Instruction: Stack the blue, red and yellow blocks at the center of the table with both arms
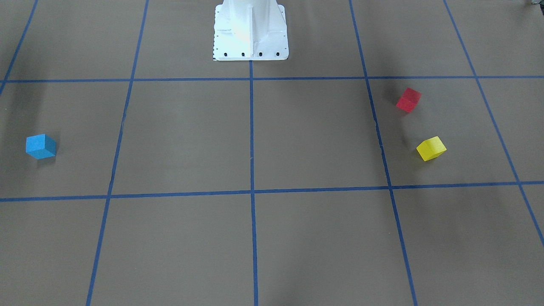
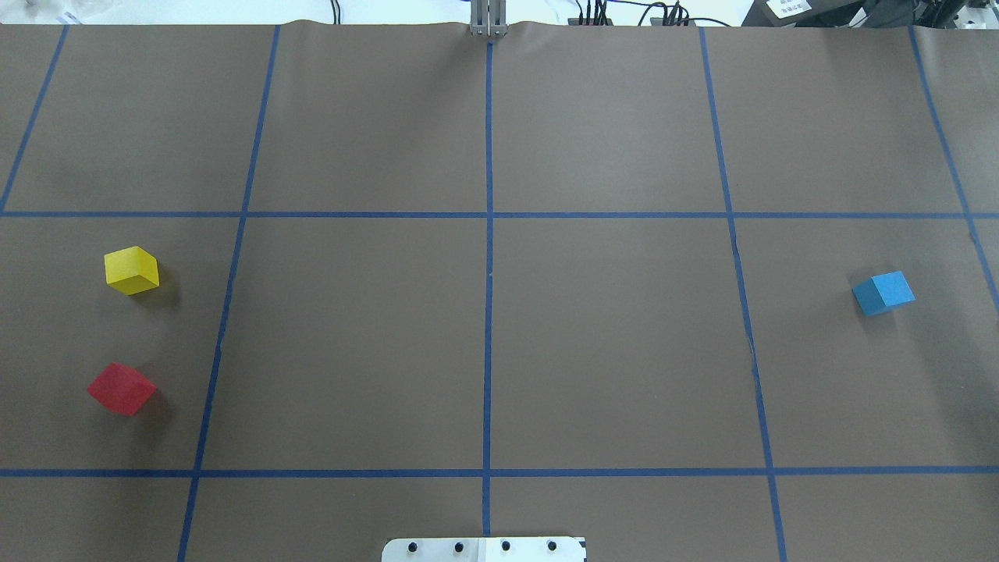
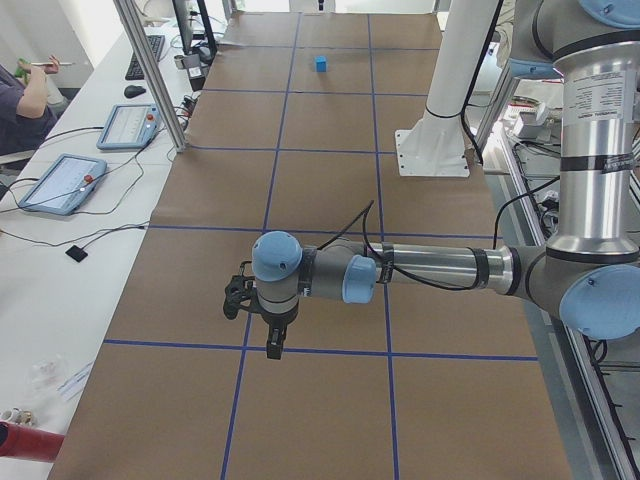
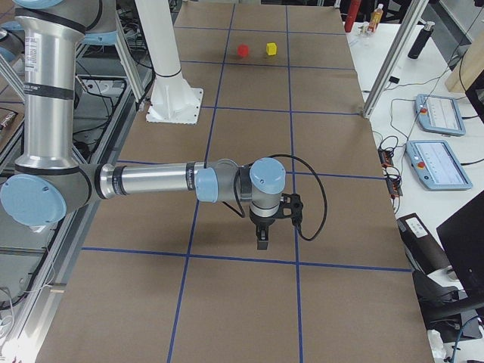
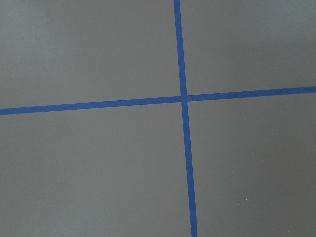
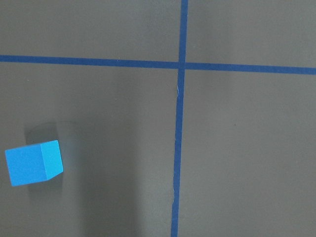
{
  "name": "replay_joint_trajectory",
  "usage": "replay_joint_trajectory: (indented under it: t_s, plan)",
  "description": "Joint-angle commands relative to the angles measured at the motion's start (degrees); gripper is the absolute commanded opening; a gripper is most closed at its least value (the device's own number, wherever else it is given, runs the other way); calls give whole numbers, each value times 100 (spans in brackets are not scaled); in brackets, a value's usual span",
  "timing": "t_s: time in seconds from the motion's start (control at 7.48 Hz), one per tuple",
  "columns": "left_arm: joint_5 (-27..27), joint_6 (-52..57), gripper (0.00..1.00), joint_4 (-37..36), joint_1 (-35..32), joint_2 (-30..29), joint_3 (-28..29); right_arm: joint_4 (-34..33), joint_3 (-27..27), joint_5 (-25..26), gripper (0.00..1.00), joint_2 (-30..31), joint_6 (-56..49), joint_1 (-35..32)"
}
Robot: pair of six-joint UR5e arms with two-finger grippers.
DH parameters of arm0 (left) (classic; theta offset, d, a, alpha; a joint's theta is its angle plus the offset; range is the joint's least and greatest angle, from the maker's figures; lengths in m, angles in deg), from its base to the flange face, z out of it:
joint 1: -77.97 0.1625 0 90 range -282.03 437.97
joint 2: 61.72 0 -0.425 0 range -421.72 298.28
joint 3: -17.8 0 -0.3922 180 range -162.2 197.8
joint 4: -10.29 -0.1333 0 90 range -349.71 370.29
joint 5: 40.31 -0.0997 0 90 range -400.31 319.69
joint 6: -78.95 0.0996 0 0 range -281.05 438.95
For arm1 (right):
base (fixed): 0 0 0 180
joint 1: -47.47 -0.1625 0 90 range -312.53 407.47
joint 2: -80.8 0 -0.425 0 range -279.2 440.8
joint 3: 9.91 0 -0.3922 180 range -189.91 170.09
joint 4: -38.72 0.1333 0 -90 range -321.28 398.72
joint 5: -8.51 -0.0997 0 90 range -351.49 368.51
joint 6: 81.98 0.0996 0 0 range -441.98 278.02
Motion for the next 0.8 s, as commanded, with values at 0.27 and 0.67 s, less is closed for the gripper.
replay_joint_trajectory:
  t_s: [0.27, 0.67]
  plan:
    - [-114, -6, 100, -18, -9, -8, 2, 24, -25, -62, 99, -32, 5, 0]
    - [-106, 11, 100, -18, -9, 1, -146, -19, -550, 35, 99, -259, 31, 261]
